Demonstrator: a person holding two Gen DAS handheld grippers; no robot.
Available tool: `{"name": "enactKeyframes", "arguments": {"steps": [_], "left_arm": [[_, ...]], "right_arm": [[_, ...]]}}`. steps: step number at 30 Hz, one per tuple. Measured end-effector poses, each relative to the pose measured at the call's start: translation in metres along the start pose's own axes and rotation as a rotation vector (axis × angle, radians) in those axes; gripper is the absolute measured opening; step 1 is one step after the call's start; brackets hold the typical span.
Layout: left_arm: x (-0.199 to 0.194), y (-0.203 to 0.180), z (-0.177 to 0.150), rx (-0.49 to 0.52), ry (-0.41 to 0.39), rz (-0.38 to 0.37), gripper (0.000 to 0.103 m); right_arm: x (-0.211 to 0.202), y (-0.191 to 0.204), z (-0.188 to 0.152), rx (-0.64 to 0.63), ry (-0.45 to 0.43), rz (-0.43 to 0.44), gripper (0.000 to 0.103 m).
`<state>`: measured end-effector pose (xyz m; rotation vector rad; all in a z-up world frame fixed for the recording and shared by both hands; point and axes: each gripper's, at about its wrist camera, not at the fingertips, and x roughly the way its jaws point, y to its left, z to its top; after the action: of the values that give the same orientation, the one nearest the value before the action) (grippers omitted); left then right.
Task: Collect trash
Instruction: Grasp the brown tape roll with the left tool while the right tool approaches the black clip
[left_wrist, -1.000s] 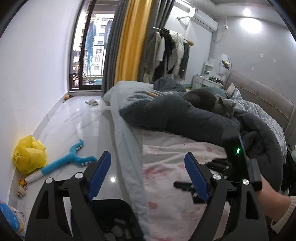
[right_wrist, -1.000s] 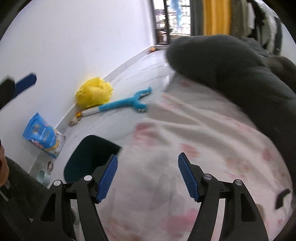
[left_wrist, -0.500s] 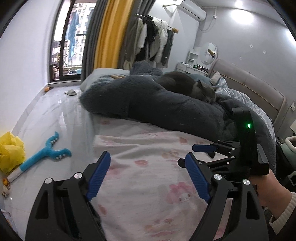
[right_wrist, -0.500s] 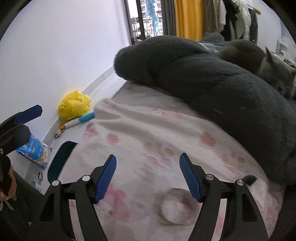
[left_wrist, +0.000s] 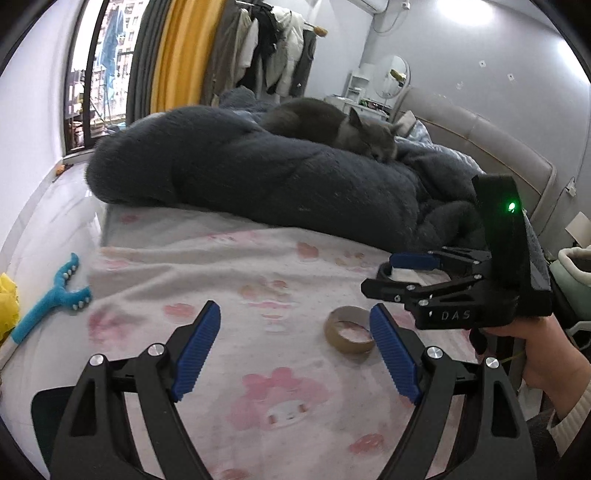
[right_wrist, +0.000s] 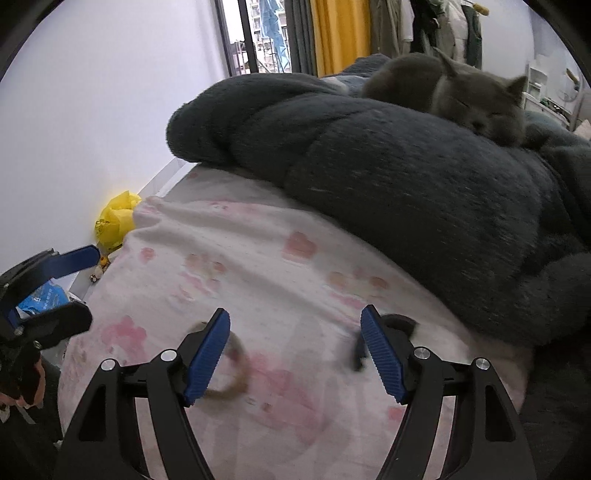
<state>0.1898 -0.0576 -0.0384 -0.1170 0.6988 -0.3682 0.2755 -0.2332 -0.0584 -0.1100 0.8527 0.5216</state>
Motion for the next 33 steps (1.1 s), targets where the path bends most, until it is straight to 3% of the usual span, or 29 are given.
{"name": "enactKeyframes", "arguments": {"steps": [17, 23, 28, 33], "left_arm": [[0.063, -0.036, -0.014, -0.010, 0.126, -0.070, 0.083], [0.077, -0.045, -0.018, 0.013, 0.169, -0.068, 0.074], [0.085, -0.048, -0.021, 0.029, 0.196, -0.048, 0.060], [0.085, -0.043, -0.022, 0.010, 0.205, -0.045, 0.056]], "right_arm": [[-0.006, -0.052, -0.025, 0.014, 0.018, 0.009, 0.076], [0.001, -0.057, -0.030, -0.010, 0.027, 0.028, 0.076], [0.007, -0.054, -0.028, -0.031, 0.026, 0.038, 0.076], [0.016, -0.056, -0.024, -0.028, 0.036, 0.048, 0.076]]}}
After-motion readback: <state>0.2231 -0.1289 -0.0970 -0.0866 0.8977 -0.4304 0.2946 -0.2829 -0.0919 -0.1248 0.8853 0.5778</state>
